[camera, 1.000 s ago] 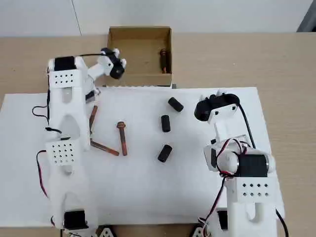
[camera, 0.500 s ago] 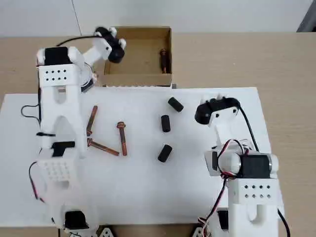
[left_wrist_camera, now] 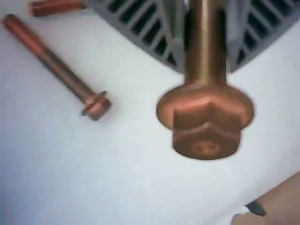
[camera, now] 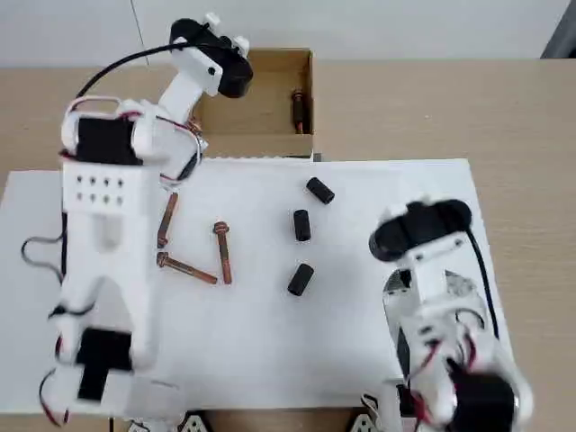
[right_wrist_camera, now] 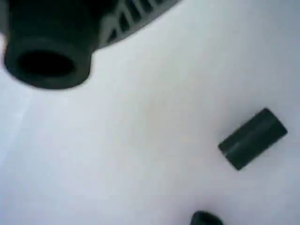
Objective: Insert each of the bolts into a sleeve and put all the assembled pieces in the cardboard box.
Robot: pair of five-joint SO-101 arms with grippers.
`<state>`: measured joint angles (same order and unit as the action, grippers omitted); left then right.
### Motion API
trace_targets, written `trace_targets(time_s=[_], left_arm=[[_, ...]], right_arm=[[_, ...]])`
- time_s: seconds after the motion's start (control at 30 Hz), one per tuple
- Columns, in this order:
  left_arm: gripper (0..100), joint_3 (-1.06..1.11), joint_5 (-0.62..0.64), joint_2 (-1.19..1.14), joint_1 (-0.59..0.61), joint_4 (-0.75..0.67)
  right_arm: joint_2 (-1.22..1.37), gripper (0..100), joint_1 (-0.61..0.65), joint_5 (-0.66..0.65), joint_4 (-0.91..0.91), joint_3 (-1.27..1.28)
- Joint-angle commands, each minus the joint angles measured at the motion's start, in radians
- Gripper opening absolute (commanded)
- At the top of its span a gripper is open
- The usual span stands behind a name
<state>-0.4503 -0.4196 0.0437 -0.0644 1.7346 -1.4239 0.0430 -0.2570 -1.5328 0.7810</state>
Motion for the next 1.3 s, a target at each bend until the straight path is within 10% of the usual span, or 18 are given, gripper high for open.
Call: trace_targets(time_s=[0.0,0.73,1.27], left_arm=[[0,0.071,0.106,0.187,-0.048,0.011],[0,1.017,0.505,1.025,-0.077,-0.597],[0,1.365,0.813,1.336,-0.103,-0.885]], right_arm=[[-0.088,0.4,-0.004,-0.008,0.002,0.031],[-0.389,0.4,0.008,0.1,0.395,0.457],[-0.389,0.4,0.42,0.278,0.621,0.601]])
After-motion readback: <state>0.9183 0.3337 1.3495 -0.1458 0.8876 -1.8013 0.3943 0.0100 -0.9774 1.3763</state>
